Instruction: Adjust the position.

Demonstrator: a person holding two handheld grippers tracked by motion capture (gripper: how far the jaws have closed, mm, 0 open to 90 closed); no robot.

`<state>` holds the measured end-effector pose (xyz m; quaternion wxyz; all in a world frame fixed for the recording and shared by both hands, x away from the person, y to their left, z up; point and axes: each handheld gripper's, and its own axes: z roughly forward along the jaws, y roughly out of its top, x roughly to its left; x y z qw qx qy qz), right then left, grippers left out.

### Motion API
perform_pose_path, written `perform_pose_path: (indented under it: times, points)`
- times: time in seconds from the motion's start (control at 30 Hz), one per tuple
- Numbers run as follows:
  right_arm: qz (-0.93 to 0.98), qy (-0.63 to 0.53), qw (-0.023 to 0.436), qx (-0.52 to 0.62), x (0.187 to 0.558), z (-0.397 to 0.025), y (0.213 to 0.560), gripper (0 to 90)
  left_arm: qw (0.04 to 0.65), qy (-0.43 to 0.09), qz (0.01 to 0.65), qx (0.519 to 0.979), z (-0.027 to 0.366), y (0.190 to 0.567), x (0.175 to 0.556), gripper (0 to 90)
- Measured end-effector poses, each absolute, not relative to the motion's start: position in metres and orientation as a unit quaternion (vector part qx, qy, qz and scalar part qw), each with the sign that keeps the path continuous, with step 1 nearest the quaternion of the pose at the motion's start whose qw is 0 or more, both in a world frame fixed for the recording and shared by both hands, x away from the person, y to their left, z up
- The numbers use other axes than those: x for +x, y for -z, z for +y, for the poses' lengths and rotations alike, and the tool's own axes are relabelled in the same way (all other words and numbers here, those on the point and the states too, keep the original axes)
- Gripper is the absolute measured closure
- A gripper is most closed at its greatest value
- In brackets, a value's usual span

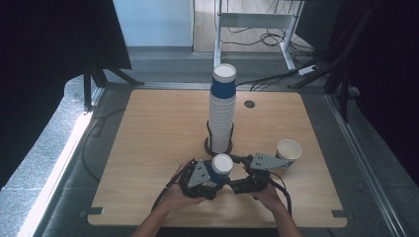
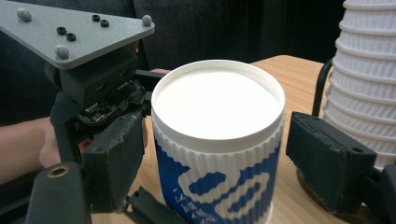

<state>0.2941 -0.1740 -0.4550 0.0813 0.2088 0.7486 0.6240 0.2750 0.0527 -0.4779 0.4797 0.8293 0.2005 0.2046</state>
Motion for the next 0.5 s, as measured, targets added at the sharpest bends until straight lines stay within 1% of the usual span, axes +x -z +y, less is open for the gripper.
perform_pose_path:
  times: [0.33, 0.5]
  points:
    - [0.753, -0.616, 0.082, 0.217, 0.296, -0.186, 0.453, 18.1, 0.432, -0.248, 0.188, 0.846, 0.053, 0.478, 0.274, 19.5]
    - [0.755, -0.610, 0.084, 0.224, 0.297, -0.194, 0.453, 18.2, 0.426, -0.252, 0.186, 0.849, 0.054, 0.478, 0.274, 19.5]
